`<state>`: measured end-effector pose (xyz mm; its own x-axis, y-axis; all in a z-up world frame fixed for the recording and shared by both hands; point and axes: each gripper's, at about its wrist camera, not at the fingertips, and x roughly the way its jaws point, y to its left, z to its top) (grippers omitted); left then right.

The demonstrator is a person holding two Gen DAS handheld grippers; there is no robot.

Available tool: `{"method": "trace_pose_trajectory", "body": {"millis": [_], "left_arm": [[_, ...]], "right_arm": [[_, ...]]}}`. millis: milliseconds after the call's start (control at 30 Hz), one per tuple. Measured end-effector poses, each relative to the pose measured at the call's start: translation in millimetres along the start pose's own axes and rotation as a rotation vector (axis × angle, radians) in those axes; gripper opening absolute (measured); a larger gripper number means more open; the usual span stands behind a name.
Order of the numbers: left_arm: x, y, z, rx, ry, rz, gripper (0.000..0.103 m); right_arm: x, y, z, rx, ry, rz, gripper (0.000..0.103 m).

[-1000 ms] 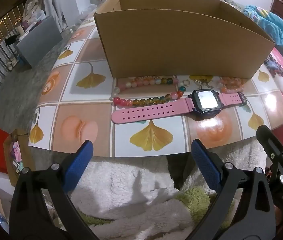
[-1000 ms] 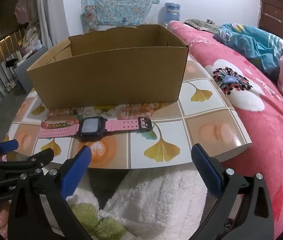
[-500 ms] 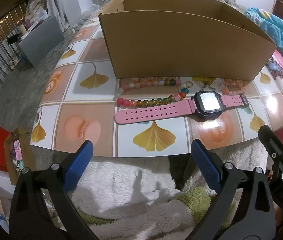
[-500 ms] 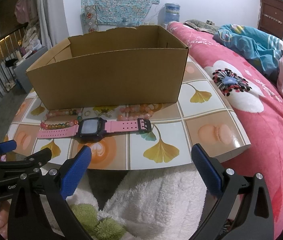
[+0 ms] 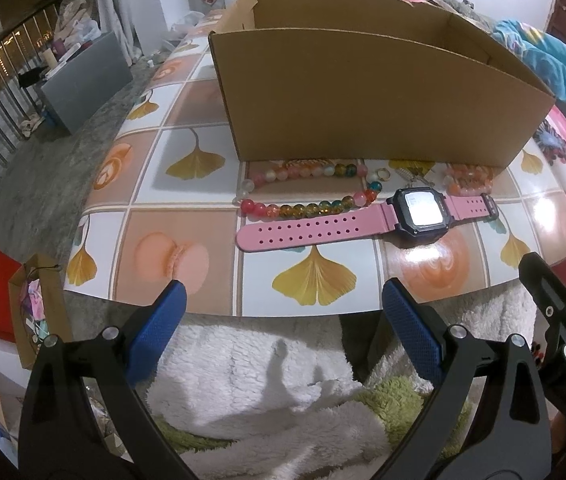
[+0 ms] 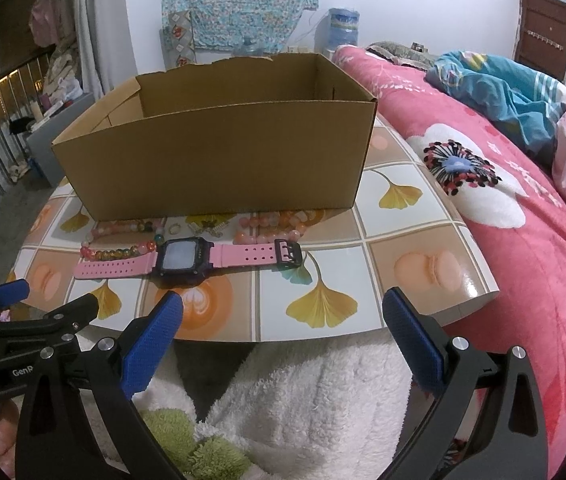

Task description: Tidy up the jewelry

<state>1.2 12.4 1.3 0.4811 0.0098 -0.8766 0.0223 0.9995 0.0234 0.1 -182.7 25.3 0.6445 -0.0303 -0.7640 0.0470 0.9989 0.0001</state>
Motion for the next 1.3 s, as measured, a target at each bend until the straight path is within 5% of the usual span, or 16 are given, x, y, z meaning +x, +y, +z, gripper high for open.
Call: {"method": "trace_pose_trajectory", "body": {"millis": [633,1300], "left_arm": [[8.2,15.8,4.3,0.042,-0.042,-0.063,0.095],[-7.0,-1.5,-16.6,0.155,-0.039,-0.257,0.095]], "right_arm": [[-0.7,-9.8,-1.4,0.015,-0.035,-0.007,0.097],[8.4,-17.5,-7.6,0.033,-0.076,0.034,0.097]]}}
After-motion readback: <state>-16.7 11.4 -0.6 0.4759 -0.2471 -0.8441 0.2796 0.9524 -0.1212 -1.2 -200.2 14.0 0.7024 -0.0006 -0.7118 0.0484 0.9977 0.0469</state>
